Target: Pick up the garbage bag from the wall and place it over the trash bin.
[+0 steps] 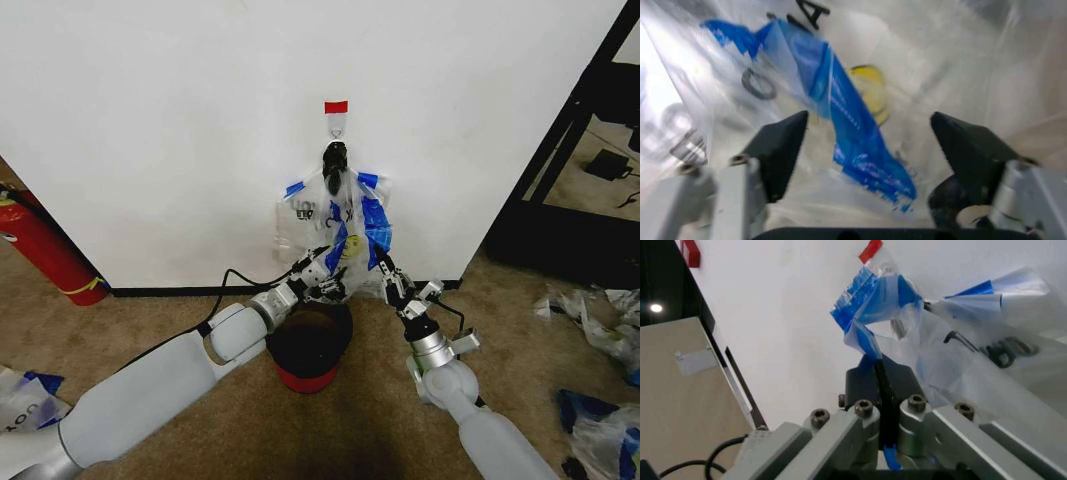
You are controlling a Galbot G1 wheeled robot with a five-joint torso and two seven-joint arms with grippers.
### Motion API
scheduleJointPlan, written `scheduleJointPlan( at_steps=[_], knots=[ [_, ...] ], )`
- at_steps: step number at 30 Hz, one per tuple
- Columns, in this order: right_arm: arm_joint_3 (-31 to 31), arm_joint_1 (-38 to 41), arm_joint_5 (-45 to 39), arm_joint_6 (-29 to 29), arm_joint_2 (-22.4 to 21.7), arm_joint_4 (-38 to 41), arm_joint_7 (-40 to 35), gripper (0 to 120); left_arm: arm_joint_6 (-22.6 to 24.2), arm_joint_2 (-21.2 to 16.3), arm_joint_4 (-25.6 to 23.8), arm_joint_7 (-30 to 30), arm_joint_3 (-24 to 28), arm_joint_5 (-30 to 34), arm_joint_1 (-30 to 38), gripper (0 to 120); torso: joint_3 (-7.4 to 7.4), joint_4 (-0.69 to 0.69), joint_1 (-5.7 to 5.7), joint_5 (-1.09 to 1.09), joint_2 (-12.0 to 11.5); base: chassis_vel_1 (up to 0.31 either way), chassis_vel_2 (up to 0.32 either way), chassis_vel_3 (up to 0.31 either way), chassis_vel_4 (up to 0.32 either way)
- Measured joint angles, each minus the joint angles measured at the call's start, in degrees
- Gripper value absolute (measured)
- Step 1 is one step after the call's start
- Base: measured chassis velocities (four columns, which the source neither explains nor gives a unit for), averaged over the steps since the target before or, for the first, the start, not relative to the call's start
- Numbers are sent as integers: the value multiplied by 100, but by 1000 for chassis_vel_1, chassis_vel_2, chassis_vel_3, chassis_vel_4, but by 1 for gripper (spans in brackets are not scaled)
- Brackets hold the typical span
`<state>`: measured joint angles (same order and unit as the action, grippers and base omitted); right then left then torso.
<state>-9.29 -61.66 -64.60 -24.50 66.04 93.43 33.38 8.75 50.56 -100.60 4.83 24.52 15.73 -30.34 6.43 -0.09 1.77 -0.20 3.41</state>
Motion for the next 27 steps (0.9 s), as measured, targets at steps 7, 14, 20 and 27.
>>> scheduleJointPlan(
  at_steps=[7,14,20,27],
  knots=[
    [-50,-27,35,-14,-20,18,11,0,-13,115,354,1,87,-100,181,67,0,-1,0,-1,0,0,0,0,0],
    [-78,-29,39,-22,-34,19,16,0,-19,106,352,59,90,8,186,38,0,0,0,0,0,0,0,0,0],
    [-87,10,42,-45,-31,-22,16,0,-6,67,304,182,16,292,168,18,0,0,0,0,0,0,0,0,0],
    [-165,33,41,-74,-26,-74,17,0,99,87,-4,719,-247,1351,6,0,0,-1,0,-1,0,0,0,0,0]
  ],
)
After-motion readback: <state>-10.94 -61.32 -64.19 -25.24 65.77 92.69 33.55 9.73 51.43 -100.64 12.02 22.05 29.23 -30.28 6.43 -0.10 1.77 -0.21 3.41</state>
